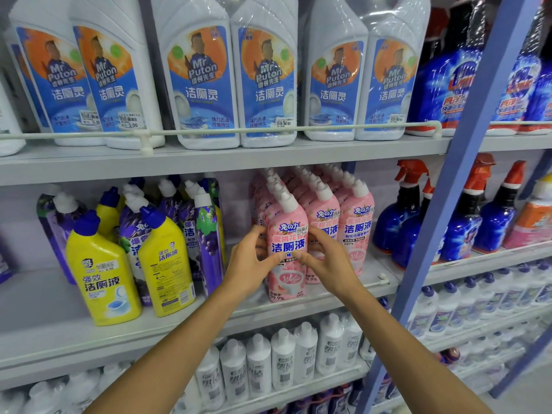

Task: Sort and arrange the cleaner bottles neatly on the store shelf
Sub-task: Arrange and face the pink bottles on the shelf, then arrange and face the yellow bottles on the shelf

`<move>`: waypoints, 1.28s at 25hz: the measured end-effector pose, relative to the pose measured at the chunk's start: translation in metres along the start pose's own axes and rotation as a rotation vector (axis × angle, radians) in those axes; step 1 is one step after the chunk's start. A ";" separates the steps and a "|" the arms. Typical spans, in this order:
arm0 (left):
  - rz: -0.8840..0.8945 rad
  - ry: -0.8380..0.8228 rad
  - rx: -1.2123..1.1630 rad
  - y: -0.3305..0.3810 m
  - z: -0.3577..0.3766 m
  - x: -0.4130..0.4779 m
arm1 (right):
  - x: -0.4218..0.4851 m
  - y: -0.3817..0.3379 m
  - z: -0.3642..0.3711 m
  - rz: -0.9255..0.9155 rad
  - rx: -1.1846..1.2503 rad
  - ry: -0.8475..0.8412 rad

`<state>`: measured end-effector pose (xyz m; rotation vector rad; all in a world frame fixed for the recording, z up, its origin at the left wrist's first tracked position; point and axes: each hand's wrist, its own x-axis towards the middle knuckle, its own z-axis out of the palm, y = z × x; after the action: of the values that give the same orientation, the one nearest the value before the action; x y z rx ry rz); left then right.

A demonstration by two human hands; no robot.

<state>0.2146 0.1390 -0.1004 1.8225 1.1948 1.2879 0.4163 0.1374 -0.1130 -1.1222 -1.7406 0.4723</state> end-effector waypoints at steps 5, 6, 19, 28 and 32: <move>-0.018 -0.018 0.011 0.002 -0.001 0.001 | -0.001 -0.002 -0.002 0.026 -0.015 -0.023; -0.022 -0.026 0.008 0.003 -0.002 0.002 | -0.001 -0.002 -0.003 0.033 -0.022 -0.025; 0.035 -0.133 0.161 -0.005 -0.082 -0.032 | -0.039 -0.057 0.009 0.091 -0.190 0.065; -0.022 0.021 0.222 -0.033 -0.255 -0.102 | -0.042 -0.156 0.124 -0.020 -0.240 -0.073; -0.043 0.112 0.232 -0.046 -0.305 -0.111 | -0.021 -0.184 0.172 -0.061 -0.210 -0.169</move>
<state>-0.1000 0.0495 -0.0777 1.8940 1.4902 1.2852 0.1805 0.0576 -0.0672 -1.1994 -2.0028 0.3610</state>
